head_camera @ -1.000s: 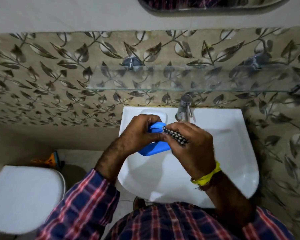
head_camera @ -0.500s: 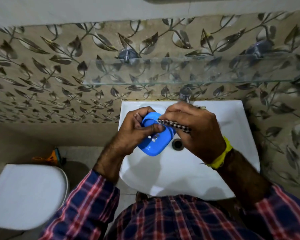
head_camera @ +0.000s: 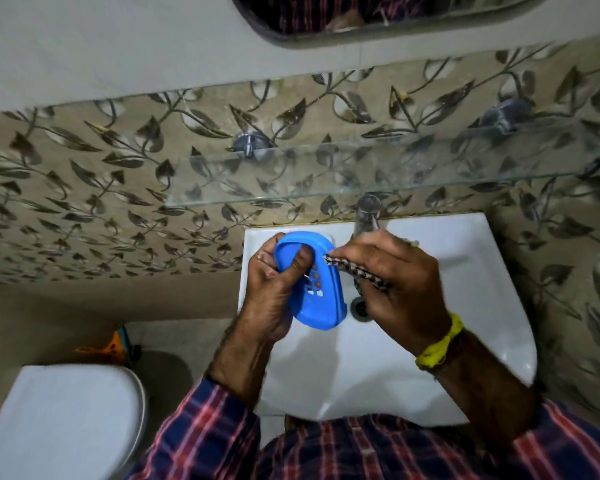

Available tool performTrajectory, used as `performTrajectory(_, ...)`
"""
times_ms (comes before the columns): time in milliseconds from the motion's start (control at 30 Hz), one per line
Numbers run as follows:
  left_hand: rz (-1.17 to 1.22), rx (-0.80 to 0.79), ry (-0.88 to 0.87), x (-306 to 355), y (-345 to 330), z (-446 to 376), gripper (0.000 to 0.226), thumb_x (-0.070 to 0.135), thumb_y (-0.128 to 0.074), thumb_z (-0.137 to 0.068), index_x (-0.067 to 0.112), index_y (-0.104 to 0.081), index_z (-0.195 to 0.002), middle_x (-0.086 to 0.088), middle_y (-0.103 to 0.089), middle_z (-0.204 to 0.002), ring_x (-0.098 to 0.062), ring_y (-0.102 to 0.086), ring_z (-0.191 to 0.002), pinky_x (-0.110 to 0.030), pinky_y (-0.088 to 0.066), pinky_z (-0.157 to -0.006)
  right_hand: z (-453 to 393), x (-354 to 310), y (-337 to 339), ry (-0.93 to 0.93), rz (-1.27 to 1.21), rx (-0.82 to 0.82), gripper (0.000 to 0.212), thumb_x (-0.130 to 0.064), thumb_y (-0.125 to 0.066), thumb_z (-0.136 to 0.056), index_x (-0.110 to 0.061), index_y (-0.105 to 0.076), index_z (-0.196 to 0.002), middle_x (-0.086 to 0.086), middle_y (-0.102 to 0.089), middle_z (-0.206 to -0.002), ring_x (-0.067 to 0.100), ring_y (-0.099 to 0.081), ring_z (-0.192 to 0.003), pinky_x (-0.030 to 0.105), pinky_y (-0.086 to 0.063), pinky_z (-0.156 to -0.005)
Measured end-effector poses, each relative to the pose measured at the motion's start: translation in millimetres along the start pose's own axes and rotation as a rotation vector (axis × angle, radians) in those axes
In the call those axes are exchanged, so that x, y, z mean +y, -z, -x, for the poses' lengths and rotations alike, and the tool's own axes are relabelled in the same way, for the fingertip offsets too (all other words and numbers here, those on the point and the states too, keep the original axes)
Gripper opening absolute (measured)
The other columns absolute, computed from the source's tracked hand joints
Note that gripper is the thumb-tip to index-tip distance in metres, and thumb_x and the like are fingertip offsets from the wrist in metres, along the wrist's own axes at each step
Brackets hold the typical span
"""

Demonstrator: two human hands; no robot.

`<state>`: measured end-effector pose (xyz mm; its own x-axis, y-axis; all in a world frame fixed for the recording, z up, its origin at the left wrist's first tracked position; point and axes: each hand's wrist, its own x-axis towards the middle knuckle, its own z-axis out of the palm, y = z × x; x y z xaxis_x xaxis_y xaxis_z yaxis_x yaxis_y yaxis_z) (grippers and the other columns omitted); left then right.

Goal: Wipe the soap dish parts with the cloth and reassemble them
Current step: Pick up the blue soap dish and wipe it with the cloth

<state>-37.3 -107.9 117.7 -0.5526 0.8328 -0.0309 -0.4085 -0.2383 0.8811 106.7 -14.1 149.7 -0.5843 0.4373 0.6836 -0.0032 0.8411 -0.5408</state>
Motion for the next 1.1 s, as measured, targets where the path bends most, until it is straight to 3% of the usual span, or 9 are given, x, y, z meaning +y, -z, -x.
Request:
performTrajectory(167, 0.094, 0.108, 0.004, 6.1, -4.1, -11.2, 0.048, 0.032, -0.084, -0.066, 0.004, -0.061, -0.098, -0.002, -0.072, -0.076, -0.014, -0.069, -0.067, -0.028, -0.056, -0.064, 7.1, -7.5, -11.7, -0.009, 0.138, 0.045, 0.033, 0.005, -0.059, -0.08, -0.013, -0.076, -0.102, 0.006, -0.073, -0.096, 0.029, -0.07, -0.08, 0.041, -0.054, -0.062)
performTrajectory(267, 0.043, 0.134, -0.023, 3.2, -2.8, -11.8, 0.041, 0.029, -0.08, -0.069, 0.004, -0.062, -0.097, -0.001, -0.073, -0.076, -0.013, -0.069, -0.068, -0.028, -0.056, -0.064, 11.6, -17.0, -14.8, 0.006, 0.243, 0.109, 0.028, 0.002, -0.062, -0.081, -0.011, -0.076, -0.101, 0.007, -0.073, -0.094, 0.031, -0.069, -0.073, 0.04, -0.053, -0.06)
performTrajectory(400, 0.116, 0.124, -0.023, -3.9, -8.9, -7.0, 0.028, 0.013, -0.064, -0.087, -0.004, -0.059, -0.109, -0.008, -0.072, -0.084, -0.019, -0.069, -0.075, -0.031, -0.057, -0.07, -18.3, -21.0, -23.4, -0.025, 0.353, 0.157, 0.02, -0.006, -0.062, -0.085, -0.013, -0.074, -0.1, 0.005, -0.072, -0.096, 0.034, -0.067, -0.067, 0.042, -0.051, -0.056)
performTrajectory(533, 0.199, 0.26, -0.034, 3.1, -11.2, -10.6, 0.033, 0.025, -0.072, -0.071, 0.007, -0.061, -0.097, -0.001, -0.071, -0.072, -0.013, -0.067, -0.063, -0.026, -0.054, -0.058, 13.6, -25.2, -14.6, -0.011, 0.316, 0.053, 0.029, -0.003, -0.053, -0.086, -0.015, -0.076, -0.101, 0.004, -0.072, -0.096, 0.031, -0.068, -0.071, 0.037, -0.051, -0.057)
performTrajectory(633, 0.237, 0.272, 0.036, -5.6, -11.1, -7.3, 0.019, 0.02, -0.063, -0.086, 0.007, -0.061, -0.099, -0.003, -0.068, -0.073, -0.016, -0.065, -0.065, -0.027, -0.054, -0.06, -3.6, -17.6, -19.8, -0.086, 0.174, 0.069, 0.024, -0.002, -0.061, -0.081, -0.012, -0.075, -0.098, 0.005, -0.072, -0.095, 0.031, -0.069, -0.076, 0.04, -0.054, -0.061)
performTrajectory(733, 0.337, 0.322, 0.085, -3.5, -12.8, -7.7, 0.035, 0.03, -0.073, -0.079, 0.008, -0.061, -0.103, -0.006, -0.063, -0.078, -0.02, -0.064, -0.07, -0.032, -0.054, -0.066, -2.7, -17.3, -22.0, -0.046, 0.113, 0.065, 0.025, 0.0, -0.06, -0.083, -0.011, -0.076, -0.1, 0.005, -0.073, -0.097, 0.03, -0.071, -0.079, 0.041, -0.055, -0.061)
performTrajectory(833, 0.316, 0.387, 0.074, 3.1, -16.0, -9.2, 0.034, 0.031, -0.069, -0.072, 0.007, -0.061, -0.095, -0.001, -0.066, -0.063, -0.014, -0.065, -0.055, -0.026, -0.054, -0.054, 18.7, -18.1, -13.0, -0.022, 0.155, 0.061, 0.033, 0.009, -0.063, -0.079, -0.013, -0.077, -0.1, 0.003, -0.074, -0.098, 0.025, -0.073, -0.083, 0.039, -0.056, -0.064)
performTrajectory(1000, 0.451, 0.502, 0.178, -3.1, -21.8, -10.3, 0.073, 0.039, -0.081, -0.057, 0.008, -0.063, -0.12, -0.012, -0.064, -0.096, -0.026, -0.065, -0.079, -0.036, -0.059, -0.068, 12.2, -10.6, -20.7, -0.035, 0.191, 0.103, 0.033, 0.008, -0.063, -0.078, -0.012, -0.077, -0.101, 0.004, -0.074, -0.101, 0.026, -0.072, -0.085, 0.039, -0.056, -0.065)
performTrajectory(1100, 0.495, 0.552, 0.14, 5.4, -19.9, -18.1, 0.066, 0.038, -0.075, -0.064, 0.01, -0.06, -0.122, -0.009, -0.063, -0.097, -0.022, -0.065, -0.076, -0.033, -0.059, -0.059, 38.2, -6.8, -20.1, -0.004, 0.247, 0.144, 0.032, 0.001, -0.055, -0.085, -0.013, -0.077, -0.103, 0.004, -0.074, -0.105, 0.024, -0.072, -0.087, 0.038, -0.056, -0.069)
